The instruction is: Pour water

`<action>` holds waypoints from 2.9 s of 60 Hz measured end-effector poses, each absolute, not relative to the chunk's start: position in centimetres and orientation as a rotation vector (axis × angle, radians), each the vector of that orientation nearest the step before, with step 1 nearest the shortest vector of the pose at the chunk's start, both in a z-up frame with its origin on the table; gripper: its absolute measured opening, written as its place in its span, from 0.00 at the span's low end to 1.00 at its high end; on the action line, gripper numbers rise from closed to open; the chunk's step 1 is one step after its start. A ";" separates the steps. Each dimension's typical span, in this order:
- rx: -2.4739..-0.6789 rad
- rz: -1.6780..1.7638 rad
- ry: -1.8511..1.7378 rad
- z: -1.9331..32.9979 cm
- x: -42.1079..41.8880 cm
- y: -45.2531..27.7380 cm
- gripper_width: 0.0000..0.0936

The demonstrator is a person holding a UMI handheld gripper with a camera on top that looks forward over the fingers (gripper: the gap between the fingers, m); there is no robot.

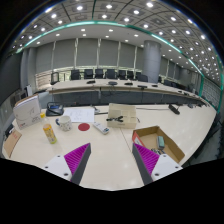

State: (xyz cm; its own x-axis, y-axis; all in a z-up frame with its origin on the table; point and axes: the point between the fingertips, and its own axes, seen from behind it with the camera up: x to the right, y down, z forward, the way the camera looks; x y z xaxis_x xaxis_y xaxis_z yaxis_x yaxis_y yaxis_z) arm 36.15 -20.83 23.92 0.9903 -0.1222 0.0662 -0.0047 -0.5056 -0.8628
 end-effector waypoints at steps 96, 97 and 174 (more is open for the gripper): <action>-1.888 0.258 0.002 12.8 -5.3 7.9 0.43; -1.879 0.292 0.020 13.5 -5.8 8.1 0.43; -1.625 1.184 0.687 25.4 -1.2 18.2 0.43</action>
State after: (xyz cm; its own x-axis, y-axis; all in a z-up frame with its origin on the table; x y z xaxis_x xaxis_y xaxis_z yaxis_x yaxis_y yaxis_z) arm -1.16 18.24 25.38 0.3667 0.0965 -0.9253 -0.8514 -0.3661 -0.3756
